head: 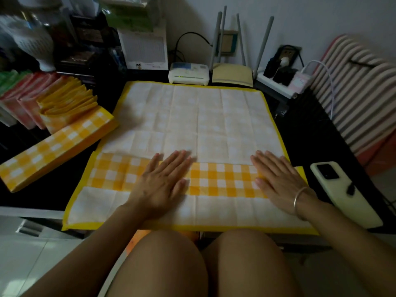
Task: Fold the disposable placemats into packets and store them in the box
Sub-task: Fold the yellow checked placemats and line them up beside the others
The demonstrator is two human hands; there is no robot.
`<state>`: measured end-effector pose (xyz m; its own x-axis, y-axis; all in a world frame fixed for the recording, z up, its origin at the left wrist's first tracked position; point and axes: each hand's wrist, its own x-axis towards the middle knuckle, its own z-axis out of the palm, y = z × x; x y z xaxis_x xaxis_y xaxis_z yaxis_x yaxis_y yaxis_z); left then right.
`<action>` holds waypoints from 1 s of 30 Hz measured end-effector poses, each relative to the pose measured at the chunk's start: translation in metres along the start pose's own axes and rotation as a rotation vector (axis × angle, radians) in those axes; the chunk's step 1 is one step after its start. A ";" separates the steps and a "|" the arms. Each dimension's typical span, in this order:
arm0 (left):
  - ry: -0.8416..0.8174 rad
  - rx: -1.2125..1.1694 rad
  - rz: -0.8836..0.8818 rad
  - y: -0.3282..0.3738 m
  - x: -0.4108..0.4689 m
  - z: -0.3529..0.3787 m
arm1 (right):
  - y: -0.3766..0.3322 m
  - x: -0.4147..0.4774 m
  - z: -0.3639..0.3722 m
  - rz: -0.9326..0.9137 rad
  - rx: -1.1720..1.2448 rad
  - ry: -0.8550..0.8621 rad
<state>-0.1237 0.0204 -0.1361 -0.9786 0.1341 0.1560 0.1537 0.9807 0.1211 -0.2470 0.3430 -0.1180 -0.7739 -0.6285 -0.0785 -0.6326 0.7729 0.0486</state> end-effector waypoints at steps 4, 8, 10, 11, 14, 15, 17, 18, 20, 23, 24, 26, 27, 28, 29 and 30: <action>-0.038 -0.026 0.015 -0.001 0.000 -0.004 | 0.004 0.005 0.004 -0.010 0.118 0.026; -0.085 0.002 0.010 0.001 0.001 -0.007 | 0.004 0.021 -0.009 0.256 0.938 0.139; -0.104 -0.009 0.002 0.001 0.002 -0.007 | 0.001 0.025 -0.022 0.427 1.162 0.274; -0.104 -0.024 0.002 0.001 0.003 -0.007 | -0.002 0.025 -0.029 0.466 1.150 0.355; -0.116 -0.028 -0.016 0.000 0.005 -0.005 | -0.020 0.011 -0.049 0.502 1.025 0.538; -0.113 -0.022 -0.023 0.000 0.006 -0.005 | -0.028 0.003 -0.051 0.516 1.011 0.559; -0.108 -0.024 -0.032 0.001 0.006 -0.004 | -0.044 -0.014 -0.051 0.618 0.975 0.444; -0.109 -0.030 -0.035 0.001 0.006 -0.004 | -0.051 -0.022 -0.049 0.689 1.005 0.322; -0.108 -0.040 -0.041 0.001 0.006 -0.004 | -0.064 -0.039 -0.048 0.849 1.211 0.074; -0.114 -0.041 -0.043 0.003 0.007 -0.006 | -0.075 -0.054 -0.051 0.976 1.547 -0.084; -0.121 -0.035 -0.042 0.003 0.007 -0.006 | -0.076 -0.055 -0.051 0.987 1.650 -0.084; -0.131 -0.034 -0.040 0.001 0.008 -0.006 | -0.078 -0.056 -0.052 0.979 1.821 -0.071; -0.132 -0.042 -0.039 0.000 0.009 -0.006 | -0.080 -0.055 -0.053 0.969 1.886 -0.064; -0.133 -0.052 -0.037 -0.001 0.011 -0.006 | -0.082 -0.053 -0.053 0.960 1.942 -0.055; -0.137 -0.062 -0.034 -0.001 0.012 -0.006 | -0.084 -0.052 -0.053 0.958 1.989 -0.033; -0.145 -0.069 -0.033 -0.001 0.013 -0.007 | -0.087 -0.049 -0.053 0.960 2.023 -0.006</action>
<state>-0.1358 0.0197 -0.1278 -0.9920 0.1257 0.0083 0.1249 0.9736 0.1912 -0.1556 0.3025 -0.0659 -0.7349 -0.1296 -0.6657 0.6768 -0.2032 -0.7076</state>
